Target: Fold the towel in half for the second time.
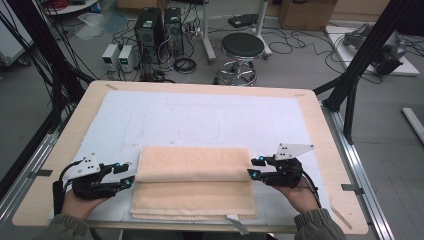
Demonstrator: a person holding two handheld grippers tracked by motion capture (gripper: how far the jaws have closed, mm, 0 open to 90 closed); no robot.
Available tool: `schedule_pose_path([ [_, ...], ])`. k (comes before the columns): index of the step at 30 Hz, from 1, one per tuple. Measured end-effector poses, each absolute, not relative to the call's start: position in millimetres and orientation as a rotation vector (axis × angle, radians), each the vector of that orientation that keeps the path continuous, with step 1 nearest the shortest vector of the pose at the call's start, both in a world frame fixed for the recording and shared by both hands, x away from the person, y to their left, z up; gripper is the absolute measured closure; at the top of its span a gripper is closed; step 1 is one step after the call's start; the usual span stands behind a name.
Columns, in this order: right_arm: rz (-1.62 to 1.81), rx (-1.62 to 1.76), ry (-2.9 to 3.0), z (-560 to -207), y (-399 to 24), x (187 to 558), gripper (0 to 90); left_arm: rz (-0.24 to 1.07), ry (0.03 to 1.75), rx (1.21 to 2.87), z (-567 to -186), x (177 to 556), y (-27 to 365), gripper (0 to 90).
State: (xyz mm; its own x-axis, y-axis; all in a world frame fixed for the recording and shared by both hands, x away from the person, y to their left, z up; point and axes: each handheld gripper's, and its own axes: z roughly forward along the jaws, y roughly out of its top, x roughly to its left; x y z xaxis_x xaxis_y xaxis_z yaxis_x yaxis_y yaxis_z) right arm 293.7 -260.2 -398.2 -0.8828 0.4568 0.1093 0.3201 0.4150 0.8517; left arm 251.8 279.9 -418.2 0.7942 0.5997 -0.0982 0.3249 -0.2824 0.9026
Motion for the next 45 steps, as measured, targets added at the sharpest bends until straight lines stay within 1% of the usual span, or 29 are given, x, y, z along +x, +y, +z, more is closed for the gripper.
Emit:
schedule_pose_path([
  [3, 1.476, 0.672, 2.552, -400.3, -254.7, 292.3, 53.4, 0.262, 0.671, 1.896, -419.7, 252.4, 271.7, 43.5],
  [10, 1.46, 0.618, 2.617, -409.9, -247.2, 287.4, 51.4, 0.203, 0.631, 1.96, -431.6, 252.5, 258.1, 47.2],
  [14, 1.43, 0.598, 2.664, -423.0, -244.1, 282.1, 51.2, 0.194, 0.629, 2.003, -440.3, 250.5, 255.1, 47.1],
  [16, 1.403, 0.608, 2.684, -430.1, -243.2, 280.7, 53.6, 0.208, 0.626, 2.02, -444.4, 249.2, 253.4, 49.3],
  [19, 1.356, 0.584, 2.694, -438.0, -240.1, 279.7, 62.1, 0.253, 0.63, 2.037, -445.3, 247.7, 250.9, 55.9],
  [20, 1.338, 0.578, 2.698, -439.7, -238.6, 278.8, 66.1, 0.272, 0.629, 2.036, -445.5, 247.1, 250.3, 60.3],
  [22, 1.336, 0.555, 2.694, -440.6, -237.7, 279.1, 73.8, 0.282, 0.634, 2.043, -445.6, 247.8, 249.9, 66.4],
  [23, 1.337, 0.555, 2.695, -440.7, -237.9, 279.9, 76.1, 0.28, 0.631, 2.043, -445.5, 247.7, 250.0, 70.4],
  [24, 1.342, 0.554, 2.695, -441.1, -238.3, 281.2, 78.5, 0.279, 0.625, 2.047, -445.6, 247.6, 249.6, 76.7],
  [26, 1.351, 0.564, 2.7, -440.8, -238.4, 281.6, 81.7, 0.286, 0.619, 2.052, -445.6, 247.4, 248.6, 81.4],
  [32, 1.377, 0.575, 2.706, -439.7, -241.2, 283.7, 83.8, 0.265, 0.64, 2.022, -444.2, 249.1, 251.6, 83.6],
  [36, 1.401, 0.579, 2.695, -434.2, -243.6, 284.7, 84.2, 0.283, 0.629, 2.011, -436.0, 247.2, 252.0, 83.9],
  [40, 1.436, 0.572, 2.677, -422.8, -245.9, 282.0, 84.4, 0.311, 0.616, 1.975, -420.4, 242.9, 256.0, 83.9],
  [45, 1.473, 0.51, 2.636, -395.6, -248.7, 269.0, 84.8, 0.338, 0.569, 1.963, -400.7, 226.7, 256.2, 83.9],
])
